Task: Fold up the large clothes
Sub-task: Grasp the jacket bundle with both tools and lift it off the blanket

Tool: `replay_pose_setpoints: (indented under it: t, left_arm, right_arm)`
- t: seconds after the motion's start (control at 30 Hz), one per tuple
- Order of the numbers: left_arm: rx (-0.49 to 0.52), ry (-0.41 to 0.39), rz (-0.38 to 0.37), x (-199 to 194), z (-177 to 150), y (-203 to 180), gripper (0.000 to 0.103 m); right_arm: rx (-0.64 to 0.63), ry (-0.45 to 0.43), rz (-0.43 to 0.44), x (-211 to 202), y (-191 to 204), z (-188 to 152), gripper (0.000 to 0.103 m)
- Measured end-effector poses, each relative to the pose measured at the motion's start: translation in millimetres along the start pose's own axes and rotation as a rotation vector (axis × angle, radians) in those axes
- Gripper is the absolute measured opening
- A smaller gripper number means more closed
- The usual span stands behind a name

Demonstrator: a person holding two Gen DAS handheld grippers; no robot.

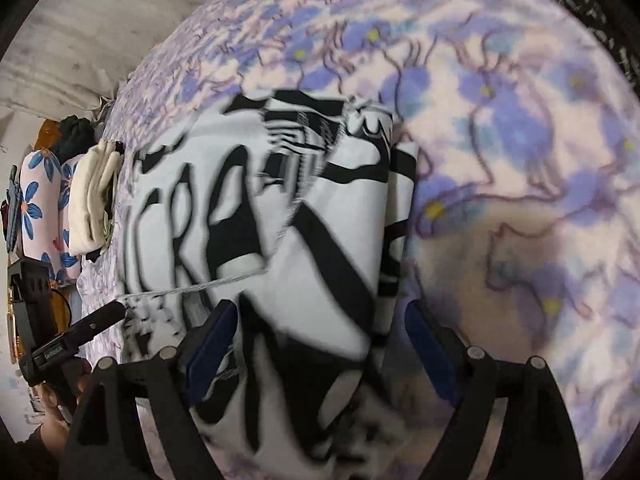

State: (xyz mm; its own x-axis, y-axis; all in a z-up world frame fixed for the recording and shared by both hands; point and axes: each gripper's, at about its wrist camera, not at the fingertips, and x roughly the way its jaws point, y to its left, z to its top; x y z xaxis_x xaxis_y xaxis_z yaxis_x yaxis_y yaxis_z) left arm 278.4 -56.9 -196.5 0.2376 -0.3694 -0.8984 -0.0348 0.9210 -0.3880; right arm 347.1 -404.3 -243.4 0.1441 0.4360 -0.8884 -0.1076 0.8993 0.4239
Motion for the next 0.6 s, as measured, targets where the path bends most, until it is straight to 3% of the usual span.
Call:
replay_pose_setpoints:
  t: [0.17,0.37,0.6]
  left_arm:
    - [-0.006,0.014,-0.055,18,6,12,0.101]
    - [-0.014,0.029,-0.136,39,10,22,0.103]
    - [-0.017,0.043,-0.186,53,13,24,0.103]
  right_arm:
    - [-0.011,-0.002,0.128,18,-10,7,0.087]
    - [-0.033,-0.004,0.244,29,-17,13,0.088]
    - [-0.076,0.005,0.255,45,-1,20,0.087]
